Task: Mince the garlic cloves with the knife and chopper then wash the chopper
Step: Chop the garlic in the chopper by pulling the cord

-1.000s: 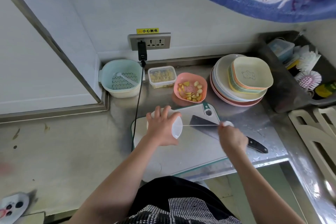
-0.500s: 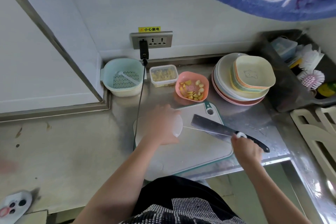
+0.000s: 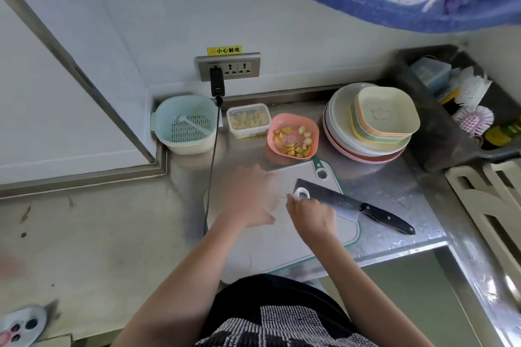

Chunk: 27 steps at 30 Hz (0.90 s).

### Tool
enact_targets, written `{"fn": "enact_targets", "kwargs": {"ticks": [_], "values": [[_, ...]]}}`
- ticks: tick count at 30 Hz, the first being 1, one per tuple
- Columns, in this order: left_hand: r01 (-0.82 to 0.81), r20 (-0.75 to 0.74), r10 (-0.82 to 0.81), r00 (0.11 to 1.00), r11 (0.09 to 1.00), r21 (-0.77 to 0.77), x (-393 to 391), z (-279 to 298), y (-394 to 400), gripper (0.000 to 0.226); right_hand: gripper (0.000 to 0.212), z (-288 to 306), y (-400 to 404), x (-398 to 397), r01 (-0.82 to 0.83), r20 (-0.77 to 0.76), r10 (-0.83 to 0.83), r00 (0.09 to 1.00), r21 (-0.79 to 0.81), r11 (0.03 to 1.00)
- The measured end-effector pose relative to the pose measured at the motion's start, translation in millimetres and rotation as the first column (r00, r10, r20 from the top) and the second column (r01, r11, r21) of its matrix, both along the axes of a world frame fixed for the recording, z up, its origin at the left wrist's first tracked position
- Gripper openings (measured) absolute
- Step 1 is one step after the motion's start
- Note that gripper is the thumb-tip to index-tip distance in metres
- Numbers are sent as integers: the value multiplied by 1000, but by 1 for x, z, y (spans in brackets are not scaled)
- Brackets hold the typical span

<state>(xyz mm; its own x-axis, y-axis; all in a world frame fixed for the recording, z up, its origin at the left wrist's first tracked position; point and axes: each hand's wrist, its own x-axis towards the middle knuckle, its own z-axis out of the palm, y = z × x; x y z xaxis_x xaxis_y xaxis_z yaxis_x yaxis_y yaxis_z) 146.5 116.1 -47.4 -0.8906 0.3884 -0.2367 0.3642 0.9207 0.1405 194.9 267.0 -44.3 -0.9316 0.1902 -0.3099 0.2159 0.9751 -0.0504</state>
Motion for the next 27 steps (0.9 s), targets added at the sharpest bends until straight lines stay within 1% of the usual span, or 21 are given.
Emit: {"fn": "enact_targets", "kwargs": {"ticks": [2, 6, 9, 11, 14, 16, 18, 20, 23, 25, 27], "values": [[-1, -1, 1, 1000, 1000, 13, 0, -1, -1, 94, 50, -8, 12, 8, 34, -10, -34, 999, 3, 999], [-1, 15, 1, 1000, 1000, 13, -1, 0, -2, 96, 55, -19, 39, 13, 185, 31, -187, 982, 51, 981], [-3, 9, 2, 1000, 1000, 18, -1, -2, -2, 96, 59, -24, 74, 28, 404, 58, -404, 913, 17, 915], [1, 7, -1, 1000, 1000, 21, -1, -2, -3, 96, 63, -27, 101, 44, 496, 51, -497, 866, 38, 868], [-2, 8, 2, 1000, 1000, 28, -1, -1, -2, 94, 70, -30, 117, 60, 518, 28, -523, 852, 101, 850], [-1, 13, 1, 1000, 1000, 26, 0, -1, -2, 94, 70, -31, 114, 58, 569, 41, -572, 820, 59, 820], [-2, 16, 2, 1000, 1000, 22, -1, -1, -3, 95, 66, -25, 106, 48, 605, 70, -604, 794, 14, 796], [-3, 9, 3, 1000, 1000, 21, -1, -2, -3, 96, 59, -15, 93, 33, 534, 51, -532, 845, -37, 845], [-6, 8, 6, 1000, 1000, 20, 0, -3, -3, 95, 53, 3, 49, 9, 263, 8, -263, 965, -75, 962], [-4, 15, 3, 1000, 1000, 12, 0, -3, -3, 94, 53, 11, 13, -3, 89, -1, -90, 996, -115, 989], [4, 7, -4, 1000, 1000, 5, 0, -3, -3, 92, 56, 12, -13, -8, -57, 5, 58, 998, -143, 988]]}}
